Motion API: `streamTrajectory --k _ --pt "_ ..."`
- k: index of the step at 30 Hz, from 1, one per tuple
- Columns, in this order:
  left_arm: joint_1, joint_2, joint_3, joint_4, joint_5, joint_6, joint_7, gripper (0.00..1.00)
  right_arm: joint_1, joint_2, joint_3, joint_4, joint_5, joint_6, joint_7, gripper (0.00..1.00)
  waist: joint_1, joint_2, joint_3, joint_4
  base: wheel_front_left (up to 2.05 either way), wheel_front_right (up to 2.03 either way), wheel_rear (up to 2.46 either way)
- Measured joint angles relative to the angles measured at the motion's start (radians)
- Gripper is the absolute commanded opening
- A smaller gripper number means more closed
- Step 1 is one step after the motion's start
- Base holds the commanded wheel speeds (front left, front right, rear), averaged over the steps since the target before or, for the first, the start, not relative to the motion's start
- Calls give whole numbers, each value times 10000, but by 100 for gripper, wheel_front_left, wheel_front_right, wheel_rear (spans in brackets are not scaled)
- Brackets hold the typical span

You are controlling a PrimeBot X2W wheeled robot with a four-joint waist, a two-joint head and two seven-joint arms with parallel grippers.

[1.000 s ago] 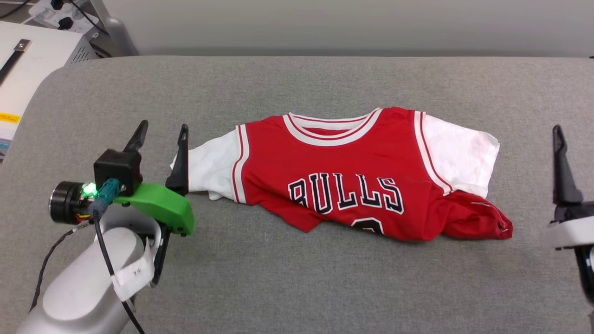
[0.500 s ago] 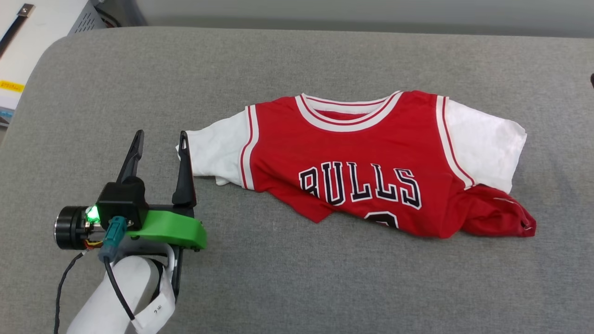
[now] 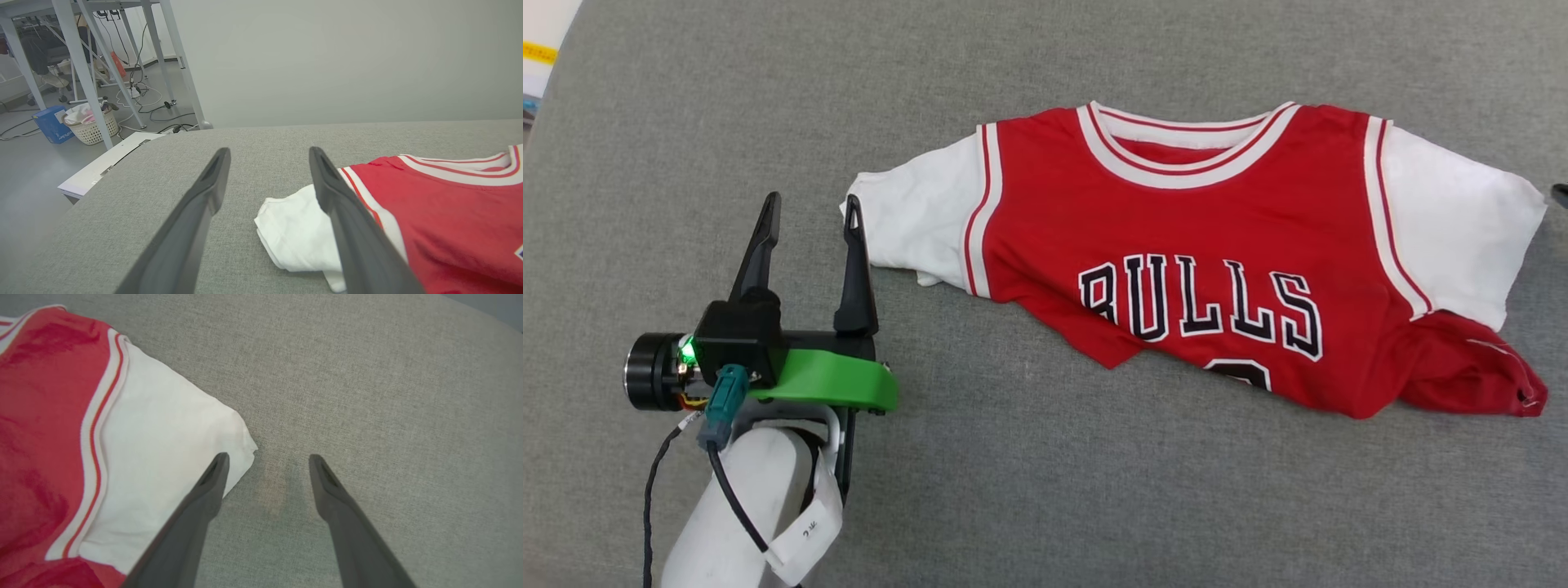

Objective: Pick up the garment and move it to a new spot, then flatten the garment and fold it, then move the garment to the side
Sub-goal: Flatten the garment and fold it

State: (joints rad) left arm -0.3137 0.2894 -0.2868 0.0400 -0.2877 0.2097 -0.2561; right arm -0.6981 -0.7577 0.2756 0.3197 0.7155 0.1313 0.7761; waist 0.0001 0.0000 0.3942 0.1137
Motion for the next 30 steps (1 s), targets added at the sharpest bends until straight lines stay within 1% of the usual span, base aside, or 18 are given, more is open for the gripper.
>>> streamTrajectory --k 7,10,12,13,14,19,21,25,30 --pt "-217 -527 502 96 497 -495 0 100 -237 236 1068 665 -79 -2 -151 100 1 0 628 248 0 0 0" --pt "-228 -706 748 173 677 -683 0 100 -240 12 1373 848 -75 -6 -148 100 0 0 773 323 0 0 0" --pt "-233 -792 892 232 731 -805 0 100 -256 -58 1484 857 -63 -4 -383 100 0 0 796 341 0 0 0" --pt "-239 -819 989 267 777 -871 0 100 -258 -77 1559 894 -50 -4 -591 18 0 0 788 332 0 0 0" --pt "-244 -830 1074 318 800 -940 0 100 -258 -84 1651 918 -15 -4 -767 0 0 0 764 317 0 0 0" --pt "-317 -807 1484 441 1034 -1356 0 100 -267 -192 2113 838 -79 4 -1956 0 1 0 530 162 0 0 0" --pt "-482 -688 1643 485 1154 -1513 2 100 -266 -219 2069 861 54 2 -2339 0 0 0 404 91 0 0 0" --pt "-1137 -263 1825 756 1306 -1973 0 100 -265 -520 1973 723 165 2 -2917 0 0 0 120 -92 0 0 0" --pt "-2197 322 1783 1373 1298 -2656 79 100 -181 -859 1839 495 397 2 -3256 0 0 0 -88 -388 0 0 0"
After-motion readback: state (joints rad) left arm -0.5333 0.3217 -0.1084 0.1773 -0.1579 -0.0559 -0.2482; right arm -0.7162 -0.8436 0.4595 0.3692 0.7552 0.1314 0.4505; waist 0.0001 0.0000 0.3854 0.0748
